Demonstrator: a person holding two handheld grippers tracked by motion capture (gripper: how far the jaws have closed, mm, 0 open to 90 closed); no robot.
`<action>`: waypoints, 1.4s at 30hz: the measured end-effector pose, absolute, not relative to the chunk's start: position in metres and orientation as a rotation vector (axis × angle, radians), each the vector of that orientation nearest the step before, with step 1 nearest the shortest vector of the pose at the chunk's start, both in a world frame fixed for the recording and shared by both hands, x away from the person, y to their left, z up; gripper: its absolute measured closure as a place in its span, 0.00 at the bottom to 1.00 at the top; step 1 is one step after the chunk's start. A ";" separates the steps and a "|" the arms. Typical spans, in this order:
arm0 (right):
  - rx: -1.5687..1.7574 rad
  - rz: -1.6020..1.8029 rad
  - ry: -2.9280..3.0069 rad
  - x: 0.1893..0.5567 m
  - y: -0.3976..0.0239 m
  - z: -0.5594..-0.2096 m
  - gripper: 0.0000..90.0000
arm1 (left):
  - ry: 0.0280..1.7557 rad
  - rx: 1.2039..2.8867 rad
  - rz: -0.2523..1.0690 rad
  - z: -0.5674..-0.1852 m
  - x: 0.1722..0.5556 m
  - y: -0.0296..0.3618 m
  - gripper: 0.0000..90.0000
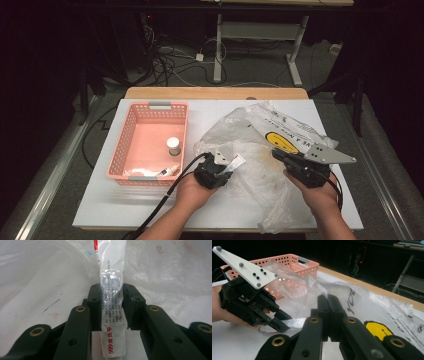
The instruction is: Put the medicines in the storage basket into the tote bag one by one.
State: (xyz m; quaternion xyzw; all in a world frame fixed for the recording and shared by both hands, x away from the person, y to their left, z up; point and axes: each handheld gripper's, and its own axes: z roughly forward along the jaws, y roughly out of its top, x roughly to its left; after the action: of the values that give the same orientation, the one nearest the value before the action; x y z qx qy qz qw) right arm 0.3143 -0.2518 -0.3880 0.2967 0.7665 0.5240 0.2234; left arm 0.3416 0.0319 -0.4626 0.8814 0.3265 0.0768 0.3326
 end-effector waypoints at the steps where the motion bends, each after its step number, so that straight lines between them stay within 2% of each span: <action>1: 0.820 1.446 2.115 0.315 -0.252 -0.388 1.00 | 0.858 2.291 0.198 -0.462 0.341 0.033 0.76; 10: 0.842 1.436 2.123 0.323 -0.251 -0.393 1.00 | 0.824 2.206 0.148 -0.447 0.325 0.041 0.76; 21: 0.830 1.448 2.108 0.322 -0.250 -0.391 1.00 | 0.727 2.144 0.137 -0.424 0.323 0.011 0.76; 29: 0.836 1.474 2.084 0.324 -0.251 -0.387 1.00 | 0.721 2.137 0.163 -0.422 0.348 -0.025 0.76; 34: 0.828 1.500 2.069 0.326 -0.251 -0.384 1.00 | 0.756 2.180 0.187 -0.439 0.372 -0.049 0.76; 38: 0.819 1.503 2.058 0.327 -0.251 -0.381 1.00 | 0.815 2.143 0.220 -0.447 0.390 -0.060 0.76; 39: 0.824 1.508 2.050 0.327 -0.252 -0.382 1.00 | 0.812 2.130 0.217 -0.447 0.390 -0.060 0.75; 42: 0.846 1.524 2.042 0.328 -0.259 -0.384 1.00 | 0.780 2.110 0.192 -0.444 0.381 -0.060 0.56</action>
State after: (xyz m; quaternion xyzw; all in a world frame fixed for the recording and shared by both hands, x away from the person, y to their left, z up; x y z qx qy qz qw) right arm 0.3278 -0.2585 -0.3841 0.3069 0.7409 0.5529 0.2262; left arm 0.3805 -0.0601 -0.4442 0.8447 0.3123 0.0771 0.4279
